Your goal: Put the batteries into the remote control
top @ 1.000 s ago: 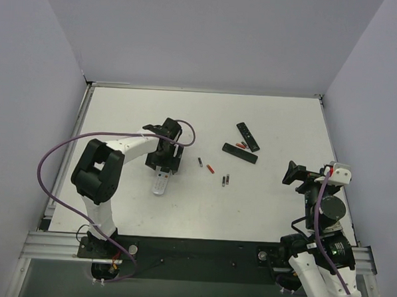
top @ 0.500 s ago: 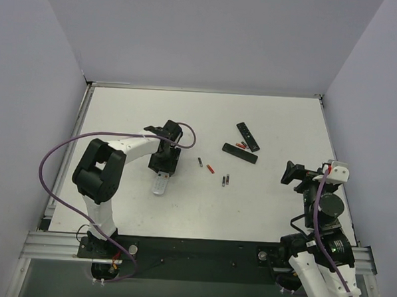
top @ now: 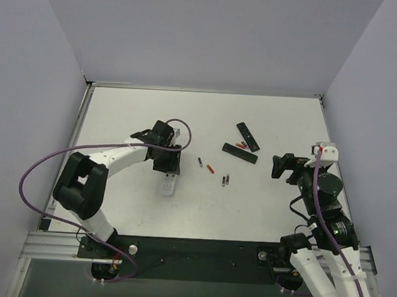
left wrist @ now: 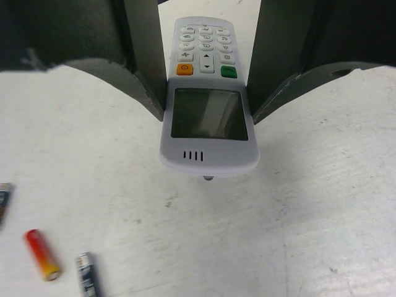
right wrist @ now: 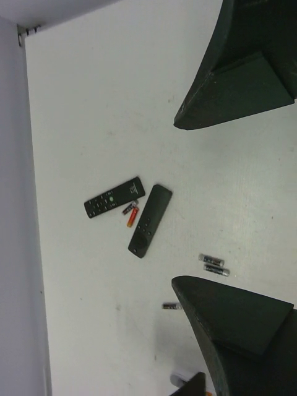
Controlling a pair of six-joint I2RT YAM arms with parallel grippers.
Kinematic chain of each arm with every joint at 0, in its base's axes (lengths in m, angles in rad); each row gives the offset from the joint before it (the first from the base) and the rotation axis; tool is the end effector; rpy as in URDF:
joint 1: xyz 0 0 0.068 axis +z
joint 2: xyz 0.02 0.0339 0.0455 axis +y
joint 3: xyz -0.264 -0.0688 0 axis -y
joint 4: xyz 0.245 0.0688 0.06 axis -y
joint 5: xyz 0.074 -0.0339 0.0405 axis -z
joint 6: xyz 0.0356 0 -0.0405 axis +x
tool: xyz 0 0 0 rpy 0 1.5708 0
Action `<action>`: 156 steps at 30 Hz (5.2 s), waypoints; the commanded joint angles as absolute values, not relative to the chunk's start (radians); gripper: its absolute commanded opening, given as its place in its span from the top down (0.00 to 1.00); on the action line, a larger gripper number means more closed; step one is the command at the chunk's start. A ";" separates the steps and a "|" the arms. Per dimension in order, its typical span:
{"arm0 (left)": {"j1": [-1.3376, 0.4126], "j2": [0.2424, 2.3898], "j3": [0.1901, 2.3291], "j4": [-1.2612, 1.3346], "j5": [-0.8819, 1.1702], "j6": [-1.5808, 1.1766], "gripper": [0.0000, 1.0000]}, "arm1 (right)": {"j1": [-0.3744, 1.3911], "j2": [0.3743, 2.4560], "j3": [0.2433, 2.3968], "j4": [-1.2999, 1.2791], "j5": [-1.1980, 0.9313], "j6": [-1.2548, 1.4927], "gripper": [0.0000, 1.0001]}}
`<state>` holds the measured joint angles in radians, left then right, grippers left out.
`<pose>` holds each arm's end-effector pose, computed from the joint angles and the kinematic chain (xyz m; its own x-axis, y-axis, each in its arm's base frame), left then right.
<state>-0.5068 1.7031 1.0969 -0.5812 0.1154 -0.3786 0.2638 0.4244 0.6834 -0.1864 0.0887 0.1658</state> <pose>0.2876 -0.1644 0.1835 -0.9455 0.1050 -0.3081 0.1833 0.9539 -0.2375 0.1071 0.0257 0.3509 0.0403 0.1812 -0.9826 -0.1836 0.9680 0.1709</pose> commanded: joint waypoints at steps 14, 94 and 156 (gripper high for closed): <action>-0.376 1.261 0.600 0.659 0.592 -0.979 0.84 | 0.371 0.860 0.655 0.276 -0.685 0.557 0.00; -0.635 1.203 0.597 0.529 0.144 -0.943 0.21 | 0.942 1.304 0.966 -0.008 0.071 0.261 1.00; -0.379 1.331 0.632 0.112 0.686 -0.775 1.00 | 0.934 1.269 0.781 0.275 -0.502 -0.265 0.24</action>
<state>-0.3840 1.3247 0.5930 0.1303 0.6369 -0.8257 0.9367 1.2404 0.7643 0.2180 -0.4374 -0.2047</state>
